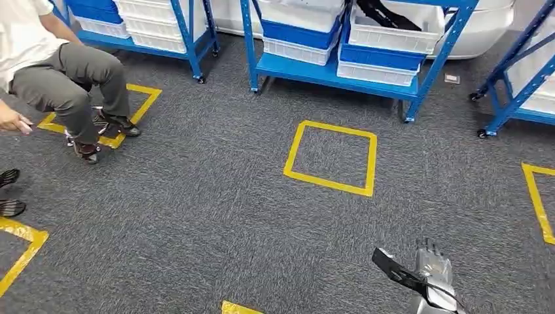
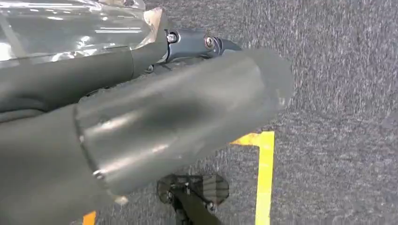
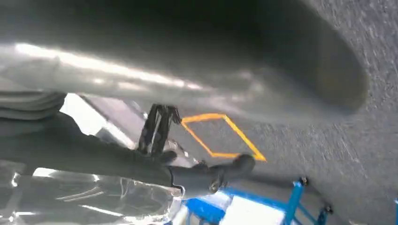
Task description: Take the parts from the cabinet and place them on the table.
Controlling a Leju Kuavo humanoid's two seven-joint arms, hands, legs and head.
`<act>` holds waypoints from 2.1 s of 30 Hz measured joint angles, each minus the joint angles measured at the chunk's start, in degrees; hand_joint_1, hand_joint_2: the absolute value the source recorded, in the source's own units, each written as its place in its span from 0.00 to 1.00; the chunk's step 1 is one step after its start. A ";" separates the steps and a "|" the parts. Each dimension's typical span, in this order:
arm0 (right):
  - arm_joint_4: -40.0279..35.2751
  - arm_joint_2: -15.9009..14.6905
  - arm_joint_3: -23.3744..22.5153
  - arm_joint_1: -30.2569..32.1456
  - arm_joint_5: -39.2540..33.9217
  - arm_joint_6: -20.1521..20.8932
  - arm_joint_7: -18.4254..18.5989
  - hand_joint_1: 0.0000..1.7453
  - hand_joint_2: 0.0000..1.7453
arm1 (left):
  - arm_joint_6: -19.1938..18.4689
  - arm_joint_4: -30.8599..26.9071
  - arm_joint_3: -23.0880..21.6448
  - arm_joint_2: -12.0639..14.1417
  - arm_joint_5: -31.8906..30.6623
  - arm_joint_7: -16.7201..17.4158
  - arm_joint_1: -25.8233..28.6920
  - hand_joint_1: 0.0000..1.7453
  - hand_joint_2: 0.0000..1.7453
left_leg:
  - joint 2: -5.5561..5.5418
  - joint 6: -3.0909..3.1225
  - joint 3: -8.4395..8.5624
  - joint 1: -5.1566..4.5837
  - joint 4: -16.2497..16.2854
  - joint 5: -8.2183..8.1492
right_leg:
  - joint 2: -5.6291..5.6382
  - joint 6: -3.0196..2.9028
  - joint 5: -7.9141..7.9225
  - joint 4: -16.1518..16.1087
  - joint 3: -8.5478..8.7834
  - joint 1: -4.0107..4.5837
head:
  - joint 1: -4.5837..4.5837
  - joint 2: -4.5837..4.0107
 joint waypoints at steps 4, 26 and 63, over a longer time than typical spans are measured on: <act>0.24 0.41 -1.36 1.69 -0.04 1.20 0.09 0.00 0.00 | 0.18 0.00 0.04 0.00 -0.09 -0.07 -0.80 0.00 0.00 | 8.32 -0.91 -5.92 -0.14 11.93 -6.00 | -2.77 -1.53 -0.54 -0.12 0.80 0.63 | -0.46 0.00; 2.10 2.38 -7.80 9.40 -3.23 6.03 1.99 0.00 0.00 | -0.15 -0.15 0.07 -0.22 -1.66 0.59 -1.95 0.00 0.00 | 1.79 2.21 1.15 -0.66 -1.24 0.90 | 3.09 1.46 -0.04 -0.95 0.13 1.27 | 0.46 0.00; 2.80 7.39 -11.32 14.31 -3.87 7.04 3.08 0.00 0.00 | -0.31 -0.13 -0.28 -1.20 -4.87 2.95 -0.97 0.00 0.00 | 6.26 3.77 1.79 -1.06 -0.92 -0.06 | -1.39 0.05 0.81 -2.01 1.14 1.46 | 0.09 0.00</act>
